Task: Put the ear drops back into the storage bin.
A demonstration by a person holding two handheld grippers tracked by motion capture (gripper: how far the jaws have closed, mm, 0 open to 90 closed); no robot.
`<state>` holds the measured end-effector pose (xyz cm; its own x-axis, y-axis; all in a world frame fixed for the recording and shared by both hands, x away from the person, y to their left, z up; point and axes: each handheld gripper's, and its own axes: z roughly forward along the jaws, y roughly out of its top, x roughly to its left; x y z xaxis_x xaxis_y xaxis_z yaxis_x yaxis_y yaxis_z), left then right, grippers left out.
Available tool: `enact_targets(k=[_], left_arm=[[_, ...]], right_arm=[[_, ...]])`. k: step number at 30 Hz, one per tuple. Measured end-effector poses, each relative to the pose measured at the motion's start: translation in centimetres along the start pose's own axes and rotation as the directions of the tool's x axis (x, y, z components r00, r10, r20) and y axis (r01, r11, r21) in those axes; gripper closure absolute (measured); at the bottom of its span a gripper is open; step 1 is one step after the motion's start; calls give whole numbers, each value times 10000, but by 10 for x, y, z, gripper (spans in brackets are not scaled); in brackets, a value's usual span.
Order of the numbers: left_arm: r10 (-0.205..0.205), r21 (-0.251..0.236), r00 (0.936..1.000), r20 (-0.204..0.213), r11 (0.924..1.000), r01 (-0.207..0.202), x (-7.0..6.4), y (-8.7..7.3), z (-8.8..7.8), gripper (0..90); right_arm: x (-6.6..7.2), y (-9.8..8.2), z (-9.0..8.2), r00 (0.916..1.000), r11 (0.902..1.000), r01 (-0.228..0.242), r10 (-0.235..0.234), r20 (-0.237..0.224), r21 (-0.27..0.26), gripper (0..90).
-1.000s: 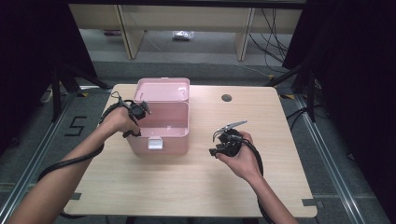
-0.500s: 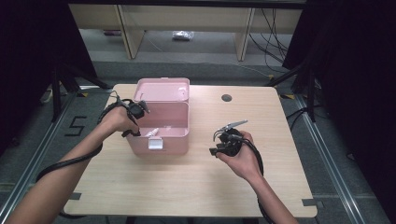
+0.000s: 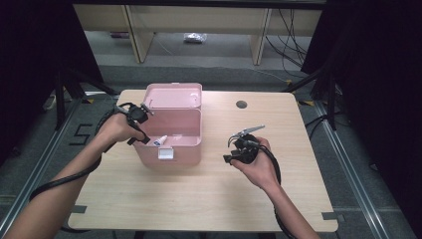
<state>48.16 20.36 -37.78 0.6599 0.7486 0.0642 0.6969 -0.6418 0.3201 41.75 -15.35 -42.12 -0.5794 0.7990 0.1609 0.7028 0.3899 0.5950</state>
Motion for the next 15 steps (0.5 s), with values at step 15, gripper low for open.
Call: enact_targets(k=[15], left_arm=[[456,-2191,9981,408,9750,-356,-18,-17,-23,559]], right_arm=[[-12,28,-11,9988,9978,-458,466,141,-485,606]])
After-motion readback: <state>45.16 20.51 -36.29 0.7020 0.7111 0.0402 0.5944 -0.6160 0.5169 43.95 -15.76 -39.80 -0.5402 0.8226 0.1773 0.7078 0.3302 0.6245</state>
